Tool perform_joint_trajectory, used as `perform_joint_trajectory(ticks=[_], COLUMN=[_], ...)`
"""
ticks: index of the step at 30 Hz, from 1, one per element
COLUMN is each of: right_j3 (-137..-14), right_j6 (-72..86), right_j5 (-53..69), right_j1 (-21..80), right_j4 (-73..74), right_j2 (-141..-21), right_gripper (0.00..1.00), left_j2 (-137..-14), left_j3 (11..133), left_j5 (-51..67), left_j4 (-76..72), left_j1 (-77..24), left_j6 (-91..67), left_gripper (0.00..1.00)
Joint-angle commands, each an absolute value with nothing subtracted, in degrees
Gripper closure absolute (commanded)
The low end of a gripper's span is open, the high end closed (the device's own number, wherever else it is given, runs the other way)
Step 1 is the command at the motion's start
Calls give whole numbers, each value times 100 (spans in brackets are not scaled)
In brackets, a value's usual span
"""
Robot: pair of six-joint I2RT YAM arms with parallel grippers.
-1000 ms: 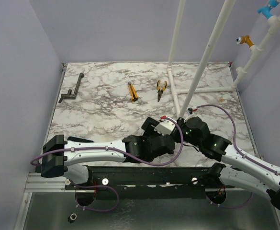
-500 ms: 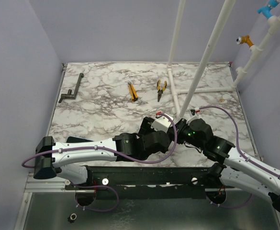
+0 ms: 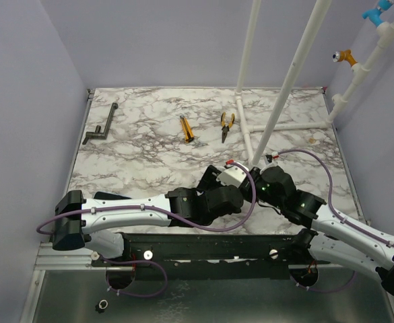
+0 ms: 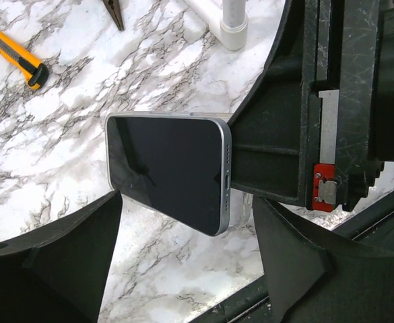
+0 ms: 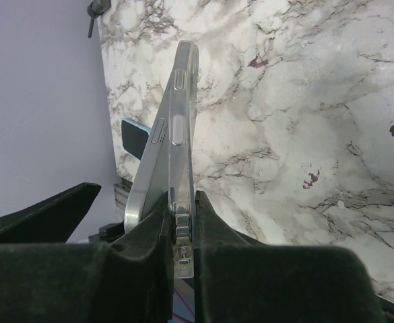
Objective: Take the phone out of the phone case
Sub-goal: Remove the phone case from the phone.
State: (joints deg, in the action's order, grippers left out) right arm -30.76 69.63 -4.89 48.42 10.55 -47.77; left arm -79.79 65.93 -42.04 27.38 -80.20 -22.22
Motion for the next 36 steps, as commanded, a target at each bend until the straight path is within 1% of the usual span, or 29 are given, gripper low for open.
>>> perform_joint_trajectory(ticks=[1,5,14,16,18,25,30,36], right_j3=[-3138,-3124,-3145,-3150,-3158,-3155,-3171,-3207], right_j6=[7083,7095,7108,7102,7102,7145,7145,7146], right_j5=[-571,-571,-576,-547,-519,-481,-486,-535], right_j1=[4874,4878,4878,4874,4878,4878,4878,4874], right_j4=[804,827,907,897,905,1018,1072,1170], right_j2=[-4673,-4598,-4469,-4465,-4475,-4441,-4430,-4395], right_gripper=[100,100,100,100,100,100,100,100], left_j2=[-8044,-8020,-8256,-8370,-8471,-8637,-8847,-8952], left_j3=[6610,6518,6496,6487,6486,6611,6732,6785], left_j5=[-4492,-4567,-4402,-4470,-4630,-4965,-4969,-4884], left_j4=[2680,2673,2665,2662,2667,2609,2585,2526], left_j1=[-7954,-7924,-7825,-7825,-7827,-7830,-7823,-7828], left_j6=[-2066,-2129,-2121,-2044,-1956,-1589,-1338,-1293], left_gripper=[24,29,31,31,34,46,61,74])
